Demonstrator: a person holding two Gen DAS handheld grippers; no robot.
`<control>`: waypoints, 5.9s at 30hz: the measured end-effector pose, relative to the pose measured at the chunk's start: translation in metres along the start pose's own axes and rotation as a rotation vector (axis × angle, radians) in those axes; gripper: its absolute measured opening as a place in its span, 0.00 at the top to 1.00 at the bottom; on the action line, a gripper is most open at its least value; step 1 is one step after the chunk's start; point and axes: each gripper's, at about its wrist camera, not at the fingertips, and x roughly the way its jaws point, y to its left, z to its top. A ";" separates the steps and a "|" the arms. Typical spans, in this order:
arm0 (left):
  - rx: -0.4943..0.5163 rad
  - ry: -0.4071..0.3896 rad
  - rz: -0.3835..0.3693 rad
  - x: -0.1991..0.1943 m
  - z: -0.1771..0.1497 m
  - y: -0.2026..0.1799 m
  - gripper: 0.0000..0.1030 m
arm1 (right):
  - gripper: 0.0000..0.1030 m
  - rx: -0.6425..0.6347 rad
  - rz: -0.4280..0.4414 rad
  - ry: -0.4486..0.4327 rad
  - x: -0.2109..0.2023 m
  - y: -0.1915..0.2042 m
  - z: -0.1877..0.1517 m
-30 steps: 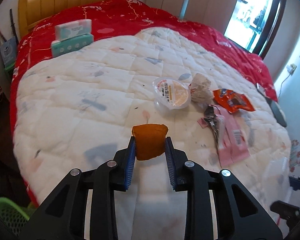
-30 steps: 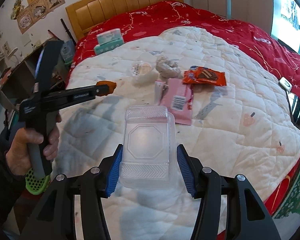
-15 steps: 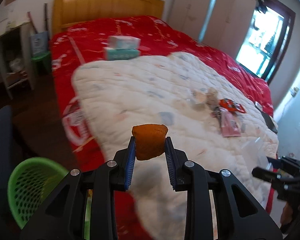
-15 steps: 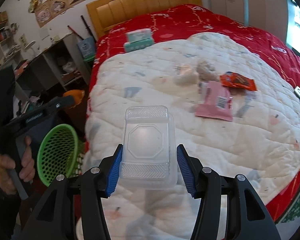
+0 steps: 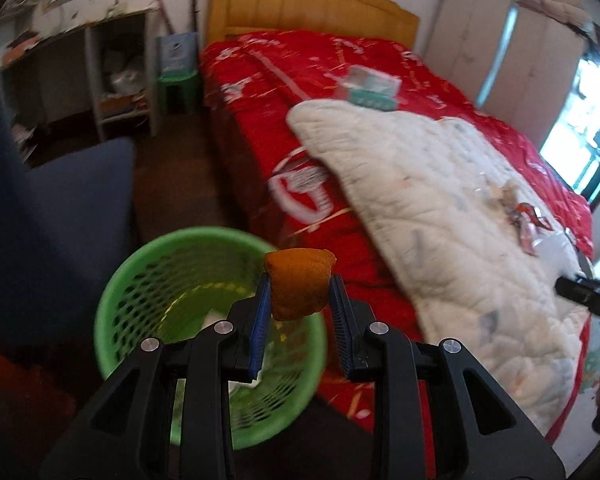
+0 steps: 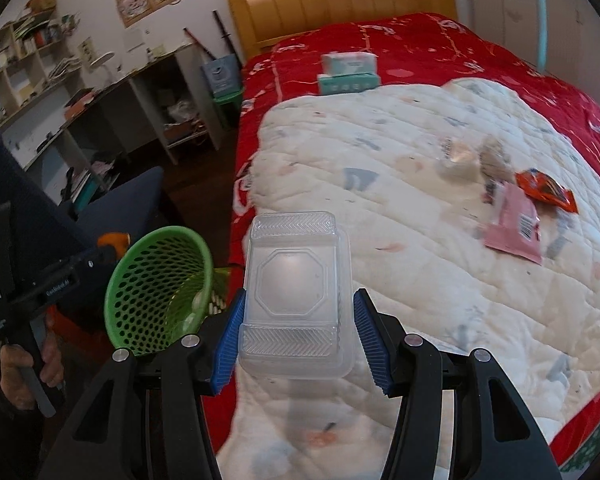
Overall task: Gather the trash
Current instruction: 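Carry the orange bread piece into the wastebasket with the left gripper and release, then carry the clear box over the wastebasket with the right gripper and release, then move both grippers back over the quilt toward the pink packet, then grasp the pink snack packet with the right gripper, then grasp the round plastic tub with the left gripper and lift it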
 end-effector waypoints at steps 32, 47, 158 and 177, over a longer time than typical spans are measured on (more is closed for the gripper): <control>-0.186 0.085 0.072 -0.012 -0.053 0.089 0.54 | 0.49 -0.132 0.152 0.087 0.054 0.100 0.013; -0.266 0.078 0.126 -0.032 -0.069 0.128 0.54 | 0.49 -0.174 0.220 0.165 0.096 0.151 0.007; 0.394 0.168 -0.285 0.197 0.107 -0.328 0.33 | 0.54 0.269 -0.222 0.064 0.009 -0.240 0.004; 0.579 0.143 -0.269 0.253 0.110 -0.378 0.43 | 0.54 0.297 -0.180 0.059 0.002 -0.247 -0.017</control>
